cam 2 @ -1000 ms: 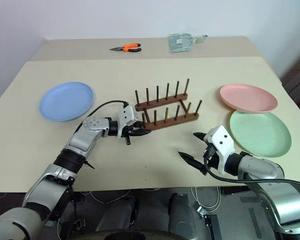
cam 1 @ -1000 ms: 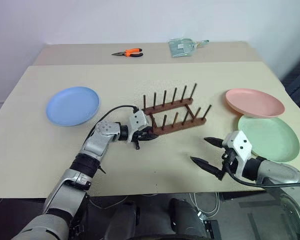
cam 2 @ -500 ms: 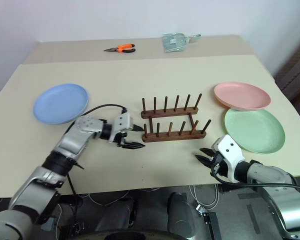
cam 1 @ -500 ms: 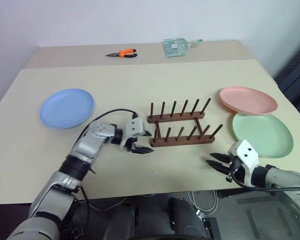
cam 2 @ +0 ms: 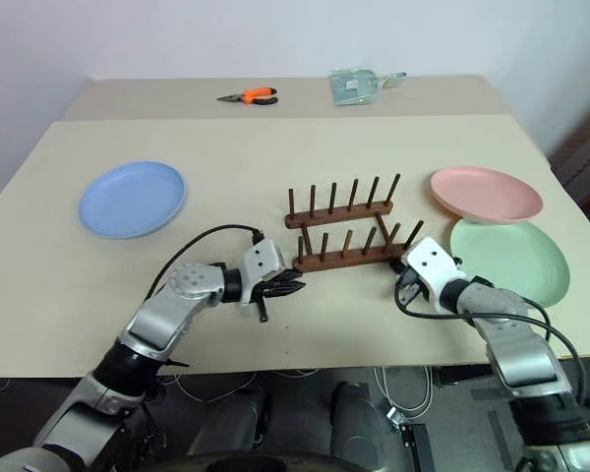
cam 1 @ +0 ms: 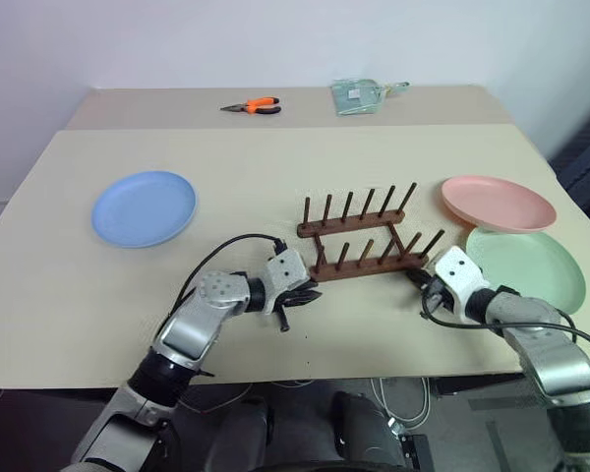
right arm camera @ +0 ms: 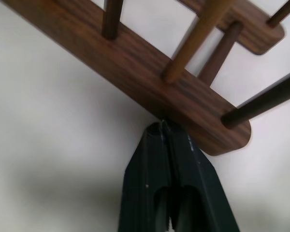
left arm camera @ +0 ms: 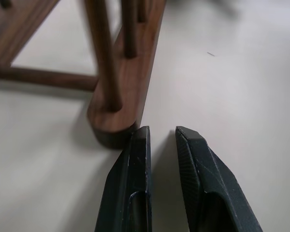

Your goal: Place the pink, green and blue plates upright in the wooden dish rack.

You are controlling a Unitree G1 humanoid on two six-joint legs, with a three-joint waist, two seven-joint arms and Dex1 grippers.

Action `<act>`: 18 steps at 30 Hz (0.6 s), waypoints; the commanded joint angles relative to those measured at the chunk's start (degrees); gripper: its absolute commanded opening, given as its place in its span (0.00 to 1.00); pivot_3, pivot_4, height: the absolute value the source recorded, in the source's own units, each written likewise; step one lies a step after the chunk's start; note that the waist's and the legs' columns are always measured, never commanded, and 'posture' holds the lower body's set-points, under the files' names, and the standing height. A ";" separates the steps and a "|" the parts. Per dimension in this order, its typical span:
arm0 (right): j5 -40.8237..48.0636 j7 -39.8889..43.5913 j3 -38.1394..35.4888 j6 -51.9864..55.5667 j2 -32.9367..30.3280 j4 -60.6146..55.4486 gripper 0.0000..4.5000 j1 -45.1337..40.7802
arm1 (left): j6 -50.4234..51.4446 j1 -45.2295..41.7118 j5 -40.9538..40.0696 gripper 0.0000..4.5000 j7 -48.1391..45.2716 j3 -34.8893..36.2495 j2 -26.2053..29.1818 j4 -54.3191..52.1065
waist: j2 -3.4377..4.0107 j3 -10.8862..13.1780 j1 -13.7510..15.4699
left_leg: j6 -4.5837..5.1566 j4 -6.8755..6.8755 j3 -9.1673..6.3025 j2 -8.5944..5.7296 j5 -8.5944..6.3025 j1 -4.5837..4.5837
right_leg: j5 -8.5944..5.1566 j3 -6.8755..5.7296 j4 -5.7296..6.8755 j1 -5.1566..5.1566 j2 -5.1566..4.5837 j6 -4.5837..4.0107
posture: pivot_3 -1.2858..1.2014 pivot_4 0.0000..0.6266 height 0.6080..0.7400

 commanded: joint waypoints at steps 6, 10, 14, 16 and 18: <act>-6.15 -5.31 2.33 -5.57 3.87 12.71 0.00 -9.73 | -4.79 -4.79 4.10 0.19 12.59 3.67 -1.83 14.91 | 0.04 -0.03 -0.21 | -0.03 -0.01 -0.02 -0.02 0.04 0.06 | 0.08 0.00 0.08 -0.02 0.05 0.10 | 0.52 0.24 1.00; -6.40 -5.48 1.92 -6.91 4.51 15.13 0.00 -11.84 | -5.86 -6.25 3.76 0.19 15.73 5.44 -2.00 18.53 | 0.07 -0.05 -0.36 | -0.05 -0.05 -0.01 -0.02 0.05 0.06 | 0.13 0.00 0.11 -0.07 0.08 0.17 | 0.52 0.24 1.00; -5.53 -1.52 -0.09 -7.65 -0.06 10.28 0.19 -10.11 | -7.13 -4.18 3.24 0.17 12.67 3.85 -0.59 15.05 | 0.18 -0.11 -0.54 | -0.05 -0.07 -0.01 -0.02 0.05 0.06 | 0.15 0.00 0.11 -0.08 0.08 0.18 | 0.52 0.24 1.00; -6.49 -0.32 -2.38 -8.49 -4.57 5.96 0.40 -8.93 | -7.89 -2.66 2.12 0.17 10.33 3.38 0.14 11.67 | 0.31 -0.12 -0.52 | -0.05 -0.10 0.01 -0.03 0.05 0.00 | 0.14 0.01 0.09 -0.14 0.07 0.19 | 0.52 0.24 1.00; -6.85 1.21 -4.65 -8.87 -9.27 2.58 0.62 -7.59 | -7.33 -1.26 -0.11 0.17 8.00 3.85 0.37 8.03 | 0.41 -0.07 -0.50 | -0.05 -0.14 0.03 -0.03 0.04 -0.03 | 0.12 0.02 0.07 -0.17 0.07 0.22 | 0.52 0.24 1.00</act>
